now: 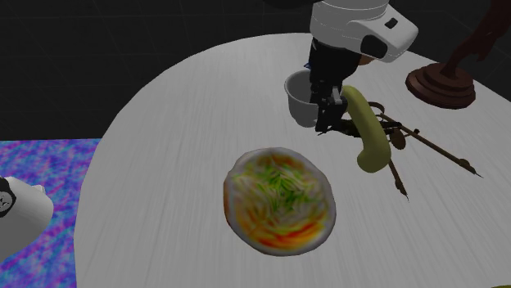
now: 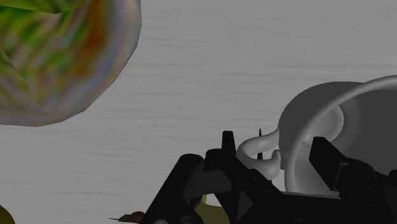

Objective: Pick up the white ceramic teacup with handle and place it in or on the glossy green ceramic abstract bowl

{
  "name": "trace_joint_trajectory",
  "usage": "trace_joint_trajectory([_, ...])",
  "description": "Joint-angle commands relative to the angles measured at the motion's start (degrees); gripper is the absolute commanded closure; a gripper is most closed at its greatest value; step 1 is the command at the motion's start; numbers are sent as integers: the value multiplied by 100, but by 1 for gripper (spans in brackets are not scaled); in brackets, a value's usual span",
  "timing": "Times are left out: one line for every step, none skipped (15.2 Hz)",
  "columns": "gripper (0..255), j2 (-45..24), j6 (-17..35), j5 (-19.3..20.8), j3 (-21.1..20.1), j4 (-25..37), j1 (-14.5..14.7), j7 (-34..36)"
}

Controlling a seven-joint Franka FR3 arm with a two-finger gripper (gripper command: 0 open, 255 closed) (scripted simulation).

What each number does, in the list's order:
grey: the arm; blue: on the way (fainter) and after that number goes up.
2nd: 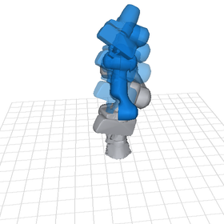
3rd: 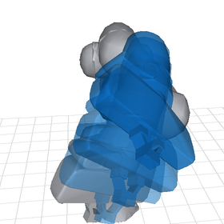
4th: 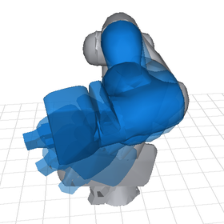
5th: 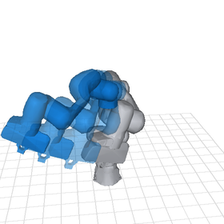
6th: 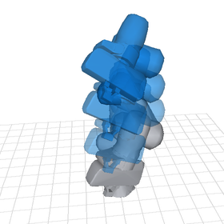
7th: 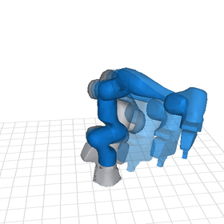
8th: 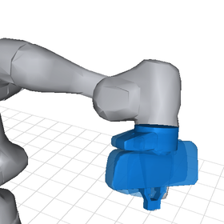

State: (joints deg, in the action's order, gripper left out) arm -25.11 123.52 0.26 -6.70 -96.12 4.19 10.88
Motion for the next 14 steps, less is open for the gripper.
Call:
trace_joint_trajectory([255,-5,4,-1,-2,-2,2,0])
trace_joint_trajectory([255,28,-60,-4,-4,29,1,0])
trace_joint_trajectory([255,59,-123,-8,-6,61,0,0])
trace_joint_trajectory([255,90,-187,-11,-8,95,-2,0])
trace_joint_trajectory([255,117,-253,-13,-9,133,-2,0])
trace_joint_trajectory([255,145,-318,-16,-11,171,-3,1])
trace_joint_trajectory([255,172,-384,-19,-12,210,-4,1])
trace_joint_trajectory([255,198,-450,-21,-13,250,-5,2])
trace_joint_trajectory([255,222,-516,-24,-15,292,-6,2])
trace_joint_trajectory([255,246,-583,-26,-16,335,-6,3])
trace_joint_trajectory([255,269,-651,-28,-17,380,-7,4])
trace_joint_trajectory([255,290,-718,-30,-19,427,-7,5])
trace_joint_trajectory([255,311,-787,-32,-20,475,-8,6])
trace_joint_trajectory([255,330,-855,-34,-21,524,-8,7])
